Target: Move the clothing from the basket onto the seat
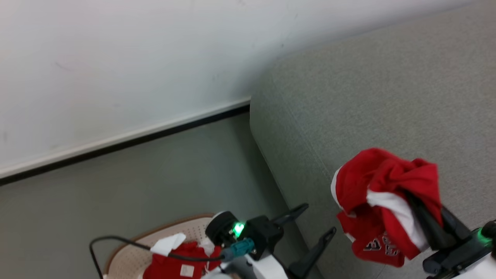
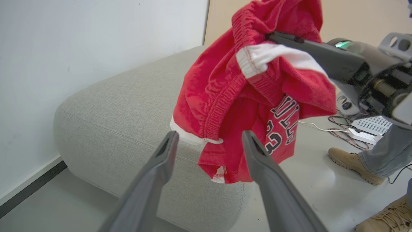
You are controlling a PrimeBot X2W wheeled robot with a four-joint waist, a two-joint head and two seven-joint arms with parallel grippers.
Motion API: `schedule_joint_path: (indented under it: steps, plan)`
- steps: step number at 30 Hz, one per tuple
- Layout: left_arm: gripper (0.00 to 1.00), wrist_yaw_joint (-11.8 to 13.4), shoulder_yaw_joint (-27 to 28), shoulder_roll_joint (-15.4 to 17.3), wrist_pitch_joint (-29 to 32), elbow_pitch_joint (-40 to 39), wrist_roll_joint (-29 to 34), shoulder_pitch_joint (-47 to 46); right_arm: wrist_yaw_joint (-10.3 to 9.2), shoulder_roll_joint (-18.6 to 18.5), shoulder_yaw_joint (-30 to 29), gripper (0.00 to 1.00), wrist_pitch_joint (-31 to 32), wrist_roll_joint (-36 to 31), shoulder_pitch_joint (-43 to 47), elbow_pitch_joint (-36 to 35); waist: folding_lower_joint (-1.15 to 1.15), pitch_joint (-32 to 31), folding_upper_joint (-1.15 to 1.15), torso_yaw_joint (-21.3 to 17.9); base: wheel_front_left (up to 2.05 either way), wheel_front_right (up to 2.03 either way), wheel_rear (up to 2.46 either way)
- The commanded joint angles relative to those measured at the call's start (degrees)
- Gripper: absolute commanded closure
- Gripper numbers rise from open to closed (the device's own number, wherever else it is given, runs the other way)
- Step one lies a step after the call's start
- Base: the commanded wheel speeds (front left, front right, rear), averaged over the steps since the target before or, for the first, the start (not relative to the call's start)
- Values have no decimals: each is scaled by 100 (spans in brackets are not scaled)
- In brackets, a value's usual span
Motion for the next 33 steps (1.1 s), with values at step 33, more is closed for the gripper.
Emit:
schedule_joint_path:
  steps: [33]
  plan:
    - [0, -159, 502, 316, 310, -553, 798, -2501, -14, -1634, -2494, 100, -194, -367, -5711, 4012, 0, 4091, 0, 1927, 0, 0, 0]
